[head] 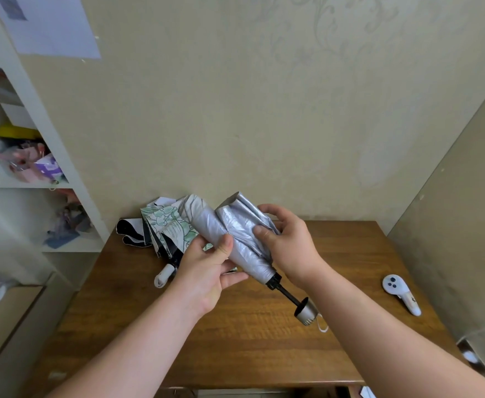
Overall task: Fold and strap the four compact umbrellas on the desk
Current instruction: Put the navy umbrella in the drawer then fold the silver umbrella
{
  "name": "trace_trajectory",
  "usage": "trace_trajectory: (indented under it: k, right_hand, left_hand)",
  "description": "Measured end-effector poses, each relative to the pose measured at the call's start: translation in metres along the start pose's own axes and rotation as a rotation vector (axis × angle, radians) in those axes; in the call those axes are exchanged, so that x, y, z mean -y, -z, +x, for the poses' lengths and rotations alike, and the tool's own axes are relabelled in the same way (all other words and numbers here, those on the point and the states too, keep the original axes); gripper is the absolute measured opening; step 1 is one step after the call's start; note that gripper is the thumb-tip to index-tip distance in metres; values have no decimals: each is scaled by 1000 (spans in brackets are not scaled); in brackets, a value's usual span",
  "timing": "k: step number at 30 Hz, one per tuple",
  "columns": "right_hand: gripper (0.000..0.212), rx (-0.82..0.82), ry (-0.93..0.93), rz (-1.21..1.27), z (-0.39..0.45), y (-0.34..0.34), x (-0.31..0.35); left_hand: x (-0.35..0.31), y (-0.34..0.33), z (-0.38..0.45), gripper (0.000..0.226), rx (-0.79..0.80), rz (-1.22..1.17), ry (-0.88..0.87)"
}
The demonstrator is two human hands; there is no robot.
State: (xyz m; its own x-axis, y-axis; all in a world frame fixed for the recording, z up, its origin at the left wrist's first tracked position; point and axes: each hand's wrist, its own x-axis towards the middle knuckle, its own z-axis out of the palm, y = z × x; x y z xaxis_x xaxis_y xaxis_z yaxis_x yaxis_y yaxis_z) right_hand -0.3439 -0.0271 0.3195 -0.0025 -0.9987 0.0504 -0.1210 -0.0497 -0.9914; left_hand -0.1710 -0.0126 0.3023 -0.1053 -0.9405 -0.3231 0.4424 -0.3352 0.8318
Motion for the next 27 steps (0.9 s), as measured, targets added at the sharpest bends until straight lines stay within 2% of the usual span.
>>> trace_trajectory:
  k: [4, 7, 9, 11, 13, 16, 19, 23, 27]
  right_hand:
    - [31, 74, 3, 135, -3, 1, 4]
    - [38, 88, 74, -71, -2, 1, 4]
    - [26, 73, 98, -130, -1, -2, 3]
    - [19, 28, 10, 56, 0, -5, 5]
    - [27, 26, -152, 305, 3, -5, 4]
    - [37, 140, -327, 510, 2, -3, 4]
    - [38, 294, -400, 561, 0, 1, 7]
    - [32, 392, -354, 500, 1, 0, 6]
    - [26, 295, -232, 446, 2, -7, -2]
  left_hand:
    - [-2, 1, 1, 47, 15, -5, -11]
    - [-1, 1, 1, 41, 15, 11, -11]
    - [-1, 2, 1, 40, 29, 8, -14]
    - [-1, 4, 1, 45, 57, 1, -21]
    - [-1, 8, 2, 46, 100, 27, -38]
    - [-2, 16, 4, 48, 176, 76, -66]
    - [-5, 24, 3, 48, 252, 116, -79]
    - [-6, 33, 2, 47, 321, 189, -101]
    - [-6, 29, -2, 60, 363, 169, -164]
